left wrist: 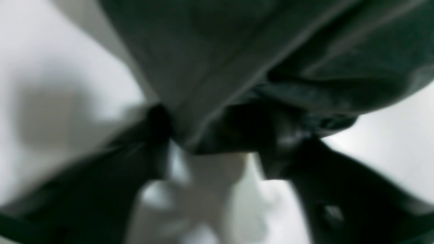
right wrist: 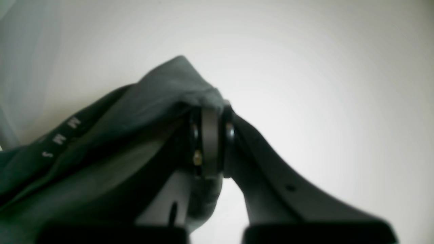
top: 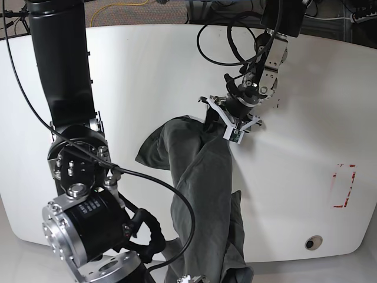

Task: Fold the T-shirt properly
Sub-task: 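Raise the shirt with both grippers, shaking it out above the table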

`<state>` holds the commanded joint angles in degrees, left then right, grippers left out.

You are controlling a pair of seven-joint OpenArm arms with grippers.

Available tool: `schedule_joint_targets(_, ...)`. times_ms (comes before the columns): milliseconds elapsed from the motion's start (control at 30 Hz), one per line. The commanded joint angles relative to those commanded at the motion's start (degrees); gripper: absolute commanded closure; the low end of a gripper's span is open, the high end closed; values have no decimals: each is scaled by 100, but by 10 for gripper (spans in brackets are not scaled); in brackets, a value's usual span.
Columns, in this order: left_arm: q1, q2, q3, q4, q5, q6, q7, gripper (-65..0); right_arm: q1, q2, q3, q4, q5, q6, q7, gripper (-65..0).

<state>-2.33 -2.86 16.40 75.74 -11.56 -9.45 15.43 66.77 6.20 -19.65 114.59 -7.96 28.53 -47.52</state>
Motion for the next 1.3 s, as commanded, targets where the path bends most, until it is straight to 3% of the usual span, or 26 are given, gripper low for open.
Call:
schedule_joint_targets(67,0,0,0,-44,0,9,0,0,-9,0,0,0,0,0,0,0)
schedule_joint_targets(367,193,-97,-70,422,-9,9,0,0,-9,185,18,-44,0,-9,0,0)
schedule_joint_targets(633,844,-492,-879,1626,-18,-26,44,0,-176,413,404,-378,-88,-44,0,0)
schedule_joint_targets(900,1336,-879,-1837,2778,-26,-35,431,0,-334,387,686,-1037,-897,-44,9,0)
schedule_joint_targets(1300,1310,-1143,-2866,3684,-9,-35,448,0,-475,88,1477,-2831,-1723,-53,26,0)
